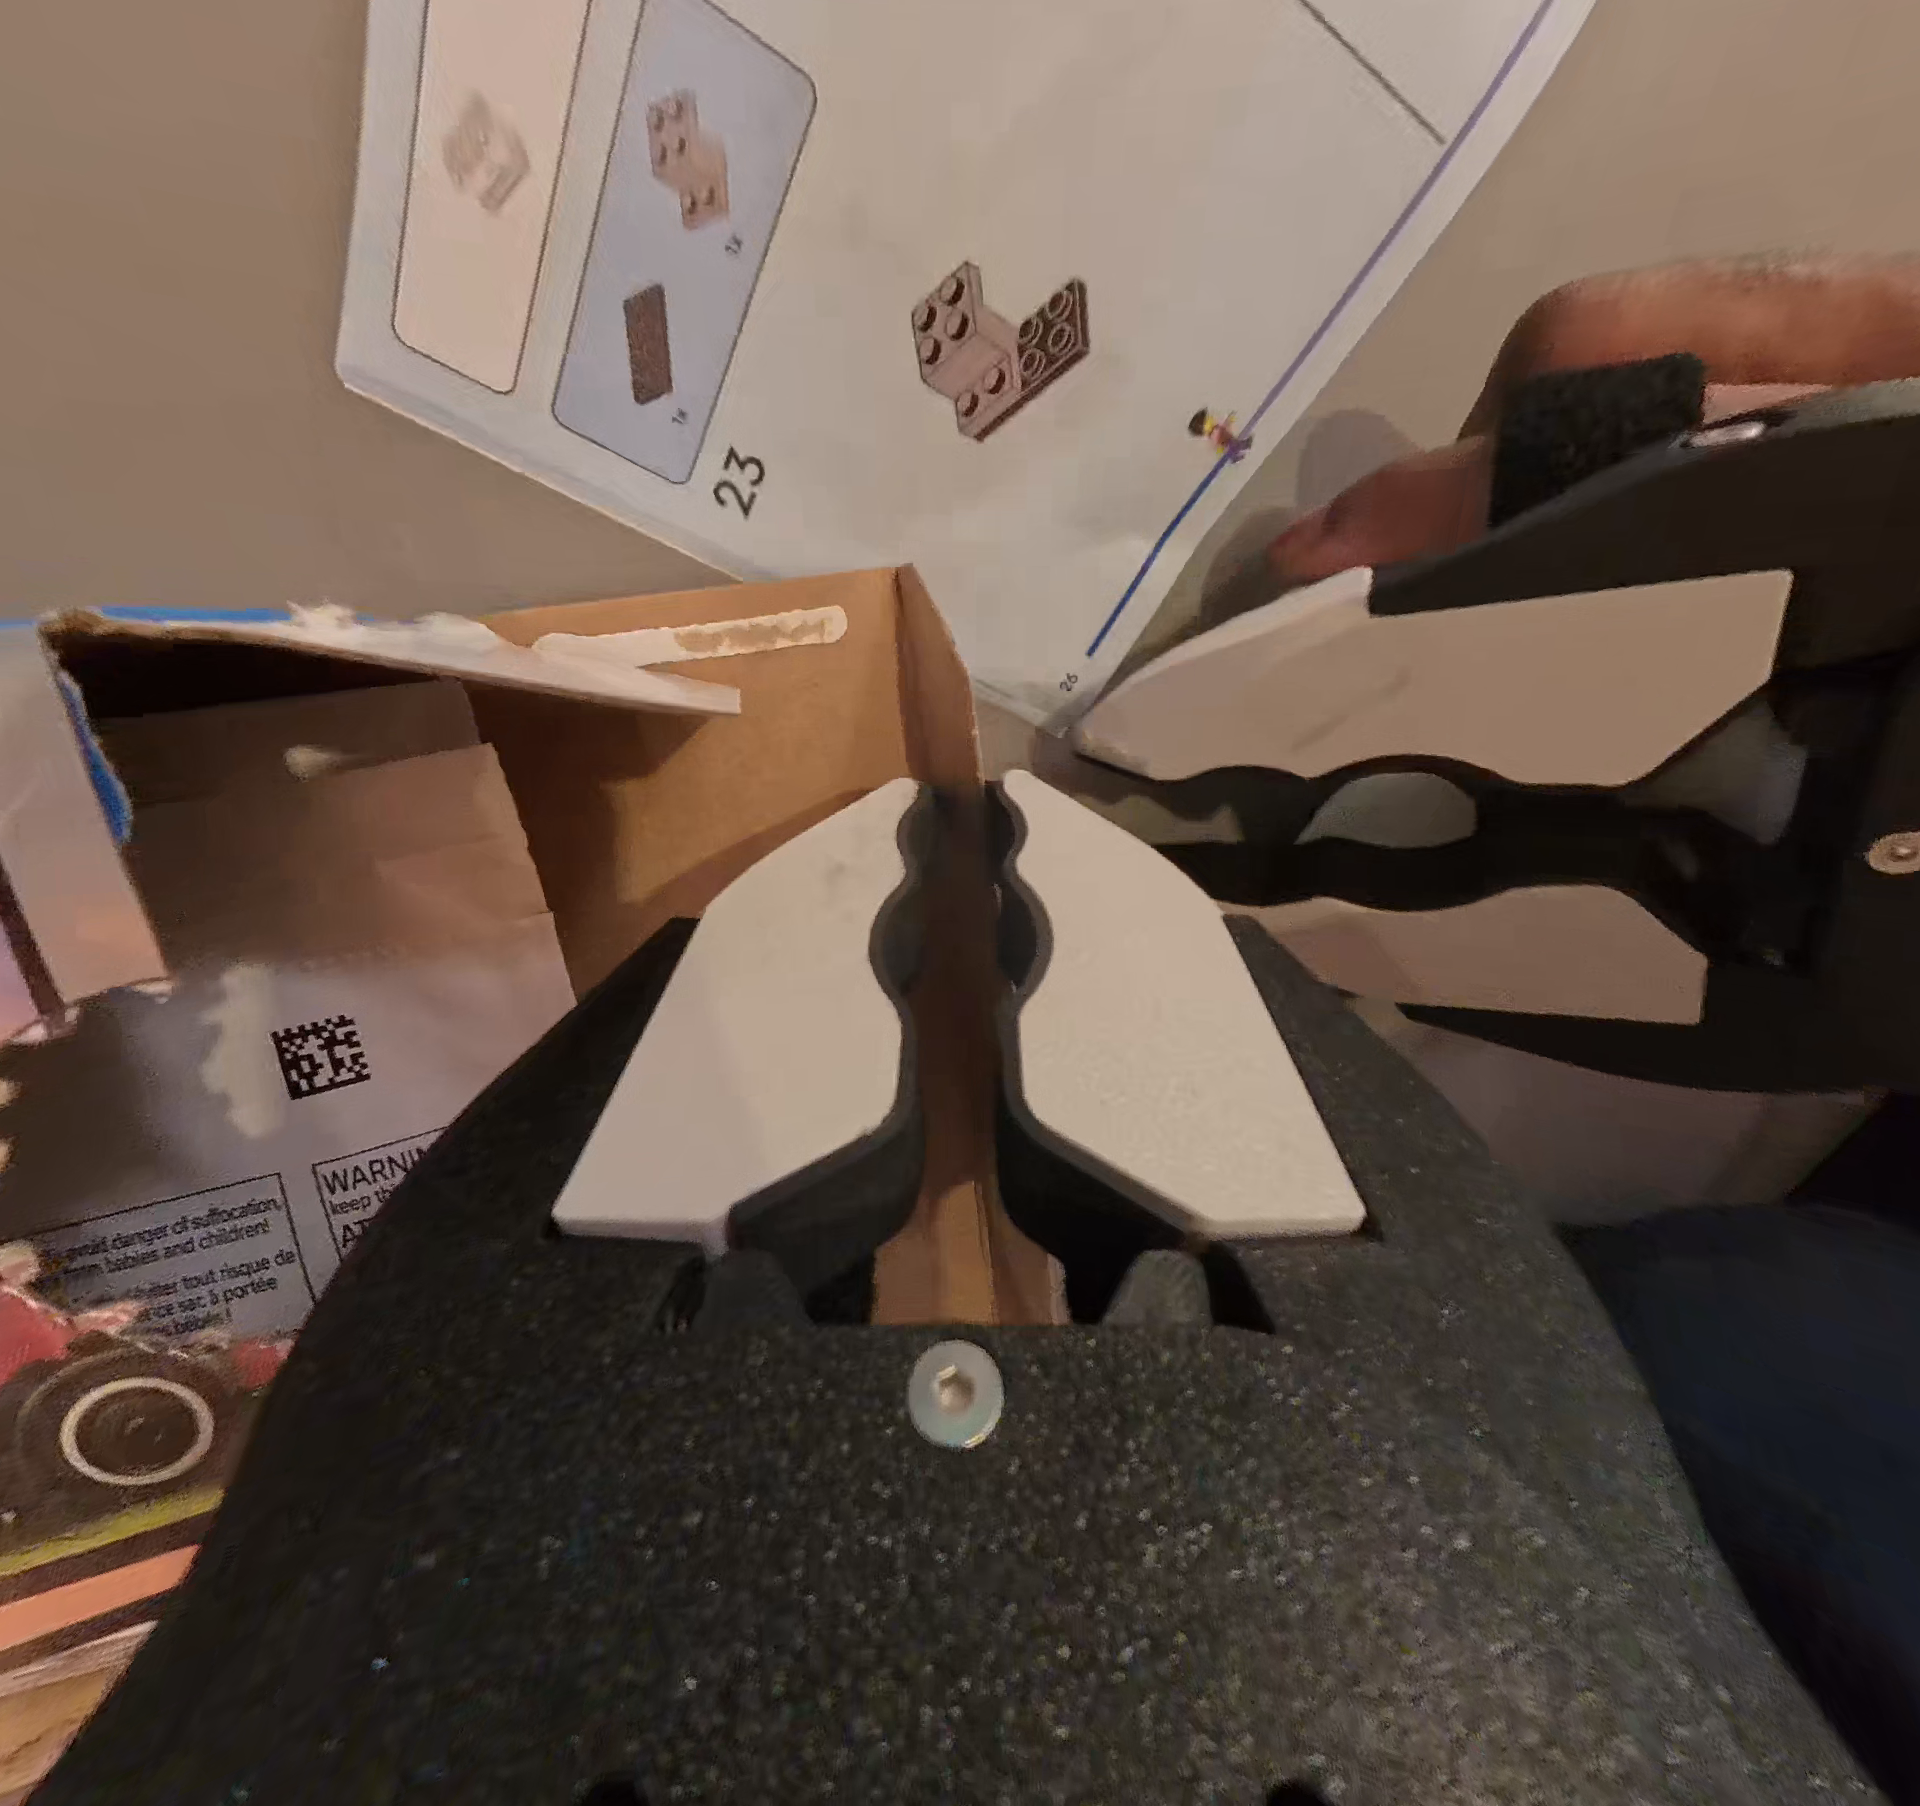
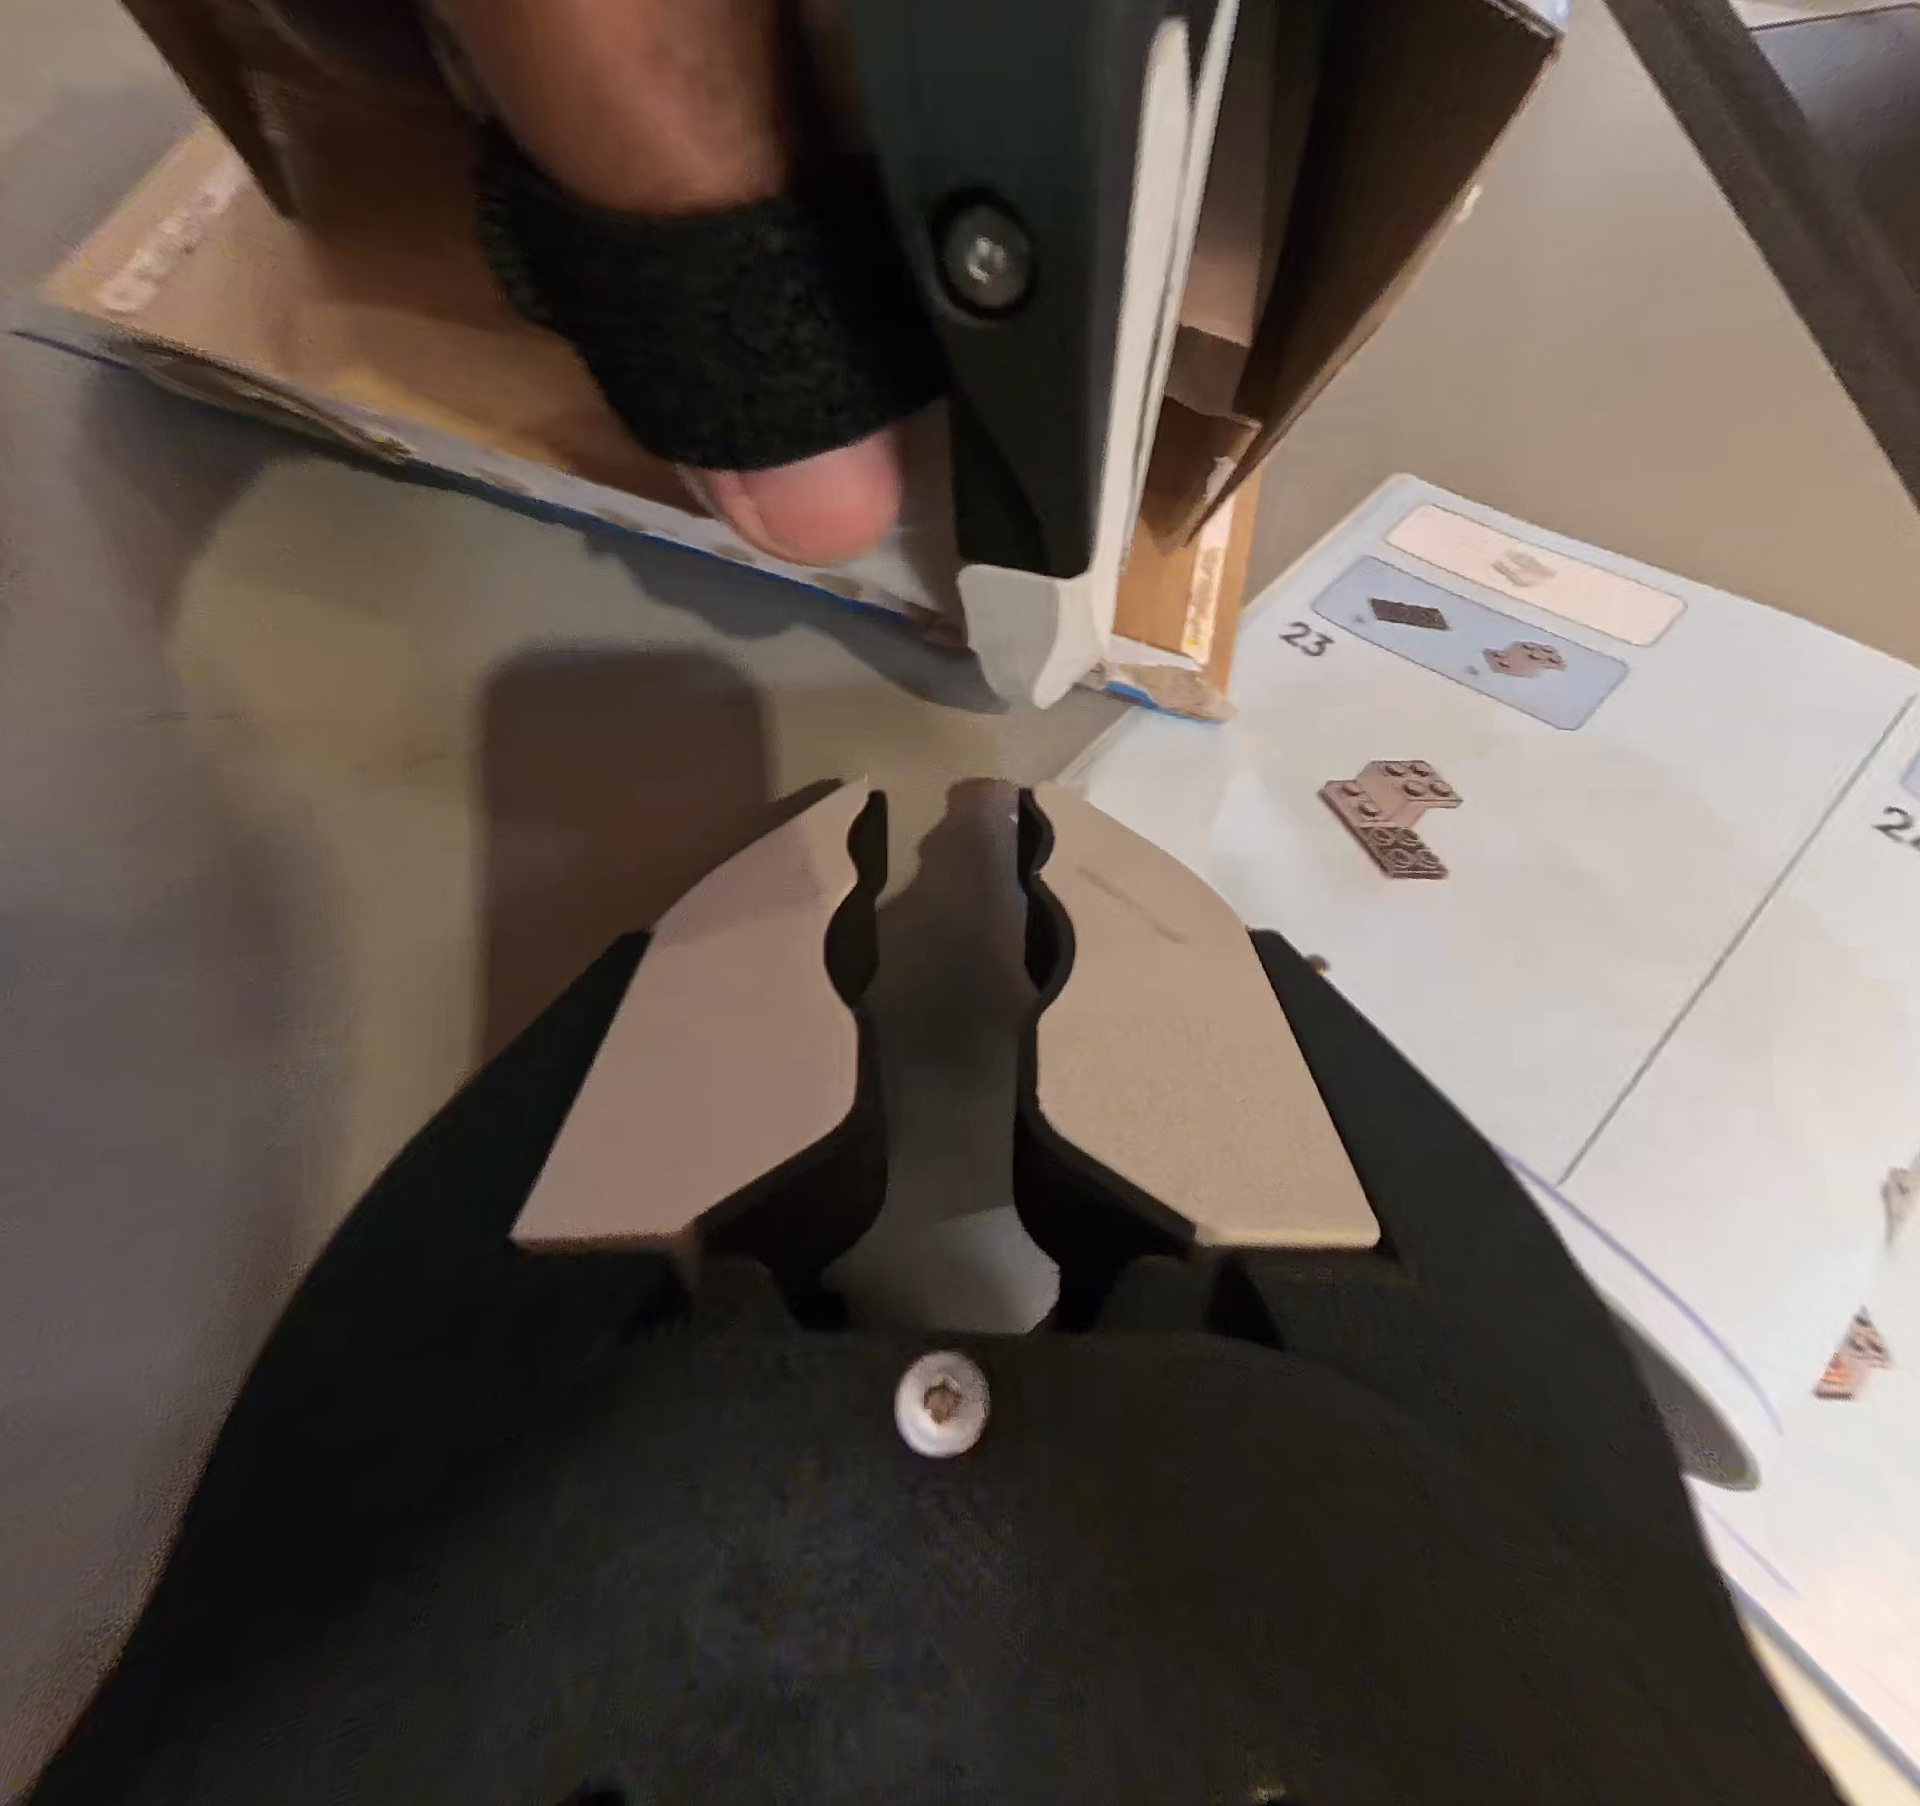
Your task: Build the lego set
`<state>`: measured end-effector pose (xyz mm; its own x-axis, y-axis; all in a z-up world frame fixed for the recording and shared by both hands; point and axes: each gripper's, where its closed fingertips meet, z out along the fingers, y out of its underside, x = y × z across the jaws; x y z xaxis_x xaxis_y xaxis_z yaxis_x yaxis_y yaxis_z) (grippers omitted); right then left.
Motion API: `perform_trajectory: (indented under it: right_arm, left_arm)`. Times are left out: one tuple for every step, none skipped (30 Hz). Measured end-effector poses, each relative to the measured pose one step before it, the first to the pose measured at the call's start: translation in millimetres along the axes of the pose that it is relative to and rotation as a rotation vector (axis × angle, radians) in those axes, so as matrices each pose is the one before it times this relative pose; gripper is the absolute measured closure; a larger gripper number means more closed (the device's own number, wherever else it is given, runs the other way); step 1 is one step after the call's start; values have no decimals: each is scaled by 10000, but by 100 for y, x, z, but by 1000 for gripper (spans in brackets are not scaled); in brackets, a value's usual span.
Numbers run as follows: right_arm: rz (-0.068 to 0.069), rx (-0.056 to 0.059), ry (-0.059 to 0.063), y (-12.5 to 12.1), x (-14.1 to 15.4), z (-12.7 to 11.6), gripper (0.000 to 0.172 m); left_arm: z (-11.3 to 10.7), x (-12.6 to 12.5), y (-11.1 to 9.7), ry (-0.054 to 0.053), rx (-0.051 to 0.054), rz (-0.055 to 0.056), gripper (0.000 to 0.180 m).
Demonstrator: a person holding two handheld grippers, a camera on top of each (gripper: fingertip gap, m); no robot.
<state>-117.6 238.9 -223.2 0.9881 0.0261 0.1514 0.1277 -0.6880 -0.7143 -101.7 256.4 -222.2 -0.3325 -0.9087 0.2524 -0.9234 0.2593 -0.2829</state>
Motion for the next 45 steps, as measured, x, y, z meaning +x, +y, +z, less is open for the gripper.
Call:
perform_trajectory:
  right_arm:
    - [13, 172, -198, -170, -331, -393, 147]
    - [-13, 173, -159, -154, -258, -518, 146]
    - [-8, 174, -105, -161, -156, -635, 145]
    - [50, 172, -49, -142, -12, -726, 145]
    - [95, 182, -66, -106, 25, -766, 144]
    - [143, 172, -75, -12, 43, -792, 143]
    - [199, 125, -43, 165, 108, -831, 143]
    - [222, 138, -26, 281, 144, -904, 143]
    - [256, 169, -1, 373, 191, -1013, 143]
    - [301, 137, 27, 512, 266, -1116, 143]
    - [314, 113, 26, 671, 268, -1213, 143]
    - [304, 113, 15, 802, 263, -1332, 143]
    - [293, 96, 19, 923, 264, -1438, 143]
    - [280, 98, 40, 1004, 253, -1534, 143]
    - [267, 104, 74, 1068, 255, -1603, 143]
    - [246, 73, 115, 1132, 274, -1639, 143]
    - [214, 4, 169, 1217, 293, -1630, 142]
    - [177, -56, 215, 1242, 319, -1623, 142]
    - [139, -93, 233, 1221, 293, -1603, 141]
    - [100, -120, 232, 1151, 272, -1609, 140]
    - [64, -122, 226, 1022, 244, -1643, 138]
    - [47, -103, 206, 865, 228, -1727, 138]
    - [56, -79, 166, 681, 205, -1827, 137]
    - [62, -52, 163, 513, 295, -1919, 137]
    - [33, -40, 191, 396, 459, -2007, 137]
    - [-18, -70, 193, 359, 640, -2064, 137]
    - [-80, -121, 211, 358, 885, -2105, 136]
    - [-168, -216, 305, 416, 1280, -2132, 136]
    - [-241, -371, 419, 567, 1821, -2105, 137]
    - [-255, -491, 486, 751, 2301, -1954, 137]
    - [-226, -491, 556, 885, 2735, -1651, 137]
    - [-153, -479, 547, 1042, 2945, -1159, 137]
    - [-100, -560, 298, 1192, 2697, -495, 139]
    - [-91, -580, -23, 1141, 2150, 151, 140]
    - [-23, -571, -247, 986, 1644, 673, 140]
    - [20, -600, -382, 804, 1212, 1074, 140]
    - [-70, -560, -351, 585, 975, 1283, 140]
    - [-177, -509, -201, 455, 915, 1363, 140]
    - [-193, -469, -164, 376, 750, 1348, 141]
    - [-113, -388, -252, 248, 426, 1234, 143]
    - [-22, -294, -225, 125, 277, 1043, 144]
    - [-49, -273, -54, 129, 322, 815, 145]
    - [-134, -282, 100, 195, 430, 578, 145]
    - [-152, -159, 54, 76, 272, 373, 145]
    - [-71, -53, -108, -45, -4, 292, 146]
  left_arm:
    - [19, 12, -42, -22, -26, 16, 170]
    - [19, -7, -66, -32, -8, 17, 169]
    - [31, -16, -49, -45, -28, 18, 169]
    - [26, 33, 7, -11, -51, 2, 168]
    - [-1, 43, -5, -19, -40, 22, 166]
    - [-75, 26, -21, -52, -28, 9, 165]
    - [-174, 21, -44, -87, -21, 11, 165]
    - [-281, 109, -68, -85, 3, 55, 165]
    - [-339, 136, -113, -113, 24, 94, 165]
    - [-400, 89, -139, -161, 21, 78, 164]
    - [-461, 105, -253, -173, 57, 73, 163]
    - [-530, 265, -498, -124, 171, 169, 162]
    - [-635, 533, -1038, -32, 435, 362, 162]
    - [-648, 817, -1604, 70, 661, 530, 161]
    - [-544, 1146, -2023, 203, 785, 740, 160]
    - [-296, 1302, -2439, 261, 915, 840, 158]
    - [86, 1310, -2638, 338, 913, 803, 157]
    - [547, 1221, -2685, 352, 831, 760, 155]
    - [989, 1104, -2710, 333, 820, 748, 151]
    - [1401, 1047, -2662, 404, 900, 616, 148]
    - [1805, 949, -2491, 492, 968, 376, 145]
    - [2096, 729, -2118, 449, 937, 151, 141]
    - [2249, 519, -1707, 339, 941, -91, 138]
    - [2278, 517, -1221, 337, 887, -337, 137]
    - [2208, 601, -753, 371, 811, -477, 135]
    - [2011, 557, -421, 319, 819, -554, 134]
    - [1797, 372, -130, 206, 855, -610, 135]
    - [1554, 105, 289, 102, 741, -568, 135]
    - [1280, -432, 625, -161, 540, -469, 135]
    - [1048, -778, 689, -343, 416, -458, 136]
    - [850, -689, 637, -217, 340, -491, 136]
    - [637, -660, 499, -162, 319, -501, 136]
    - [379, -767, 221, -268, 340, -474, 136]
    - [135, -369, -96, -74, 394, -345, 136]
    - [-71, -154, -302, -10, 451, -190, 138]
    - [-218, -96, -366, -50, 442, -48, 139]
    - [-312, 100, -223, 48, 290, 79, 141]
    - [-342, 157, 53, 74, 49, 183, 143]
    - [-363, 18, 367, -34, -165, 252, 144]
    - [-366, -75, 421, -107, -212, 217, 144]
    - [-342, 246, -86, 59, 62, 55, 144]
    - [-328, 366, -230, 143, 114, 66, 145]
    - [-271, 58, -31, -44, 5, 97, 146]
    - [-179, 59, 16, -22, -24, 70, 146]
    - [-115, 224, 27, 114, -19, 35, 146]
